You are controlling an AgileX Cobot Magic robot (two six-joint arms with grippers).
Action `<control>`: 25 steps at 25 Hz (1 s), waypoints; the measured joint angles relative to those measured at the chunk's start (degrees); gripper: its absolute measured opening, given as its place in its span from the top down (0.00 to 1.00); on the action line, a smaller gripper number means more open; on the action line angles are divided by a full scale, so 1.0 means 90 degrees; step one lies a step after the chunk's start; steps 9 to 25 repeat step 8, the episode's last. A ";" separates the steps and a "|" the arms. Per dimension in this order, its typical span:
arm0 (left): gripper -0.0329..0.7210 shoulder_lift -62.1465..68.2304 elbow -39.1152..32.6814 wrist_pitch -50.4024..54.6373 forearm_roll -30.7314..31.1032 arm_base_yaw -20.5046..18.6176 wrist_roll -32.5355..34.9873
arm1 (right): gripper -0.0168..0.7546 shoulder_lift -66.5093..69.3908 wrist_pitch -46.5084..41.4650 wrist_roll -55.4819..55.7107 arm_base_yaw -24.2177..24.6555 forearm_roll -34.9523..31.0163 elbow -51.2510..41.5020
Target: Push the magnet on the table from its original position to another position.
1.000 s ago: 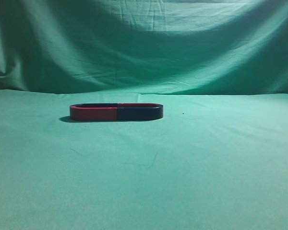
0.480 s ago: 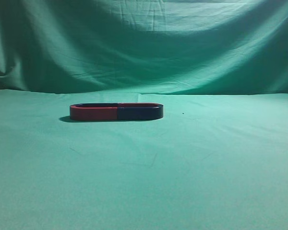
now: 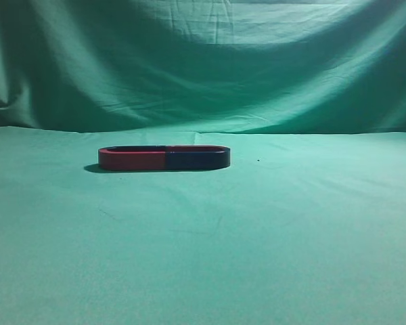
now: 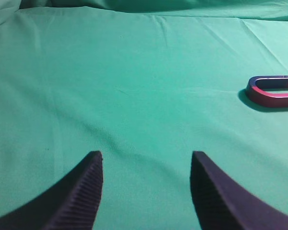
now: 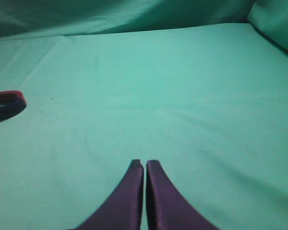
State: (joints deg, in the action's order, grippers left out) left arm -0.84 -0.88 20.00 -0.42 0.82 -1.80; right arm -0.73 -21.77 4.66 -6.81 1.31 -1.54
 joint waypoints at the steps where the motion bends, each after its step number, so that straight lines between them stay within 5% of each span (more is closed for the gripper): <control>1: 0.46 0.0000 0.0000 0.0000 0.0000 0.0000 0.0000 | 0.98 0.0000 -0.0013 0.0000 0.0000 -0.0013 0.0000; 25: 0.46 0.0000 0.0000 0.0000 0.0000 0.0000 0.0000 | 0.98 0.0000 -0.0027 0.0000 0.0000 -0.0013 0.0000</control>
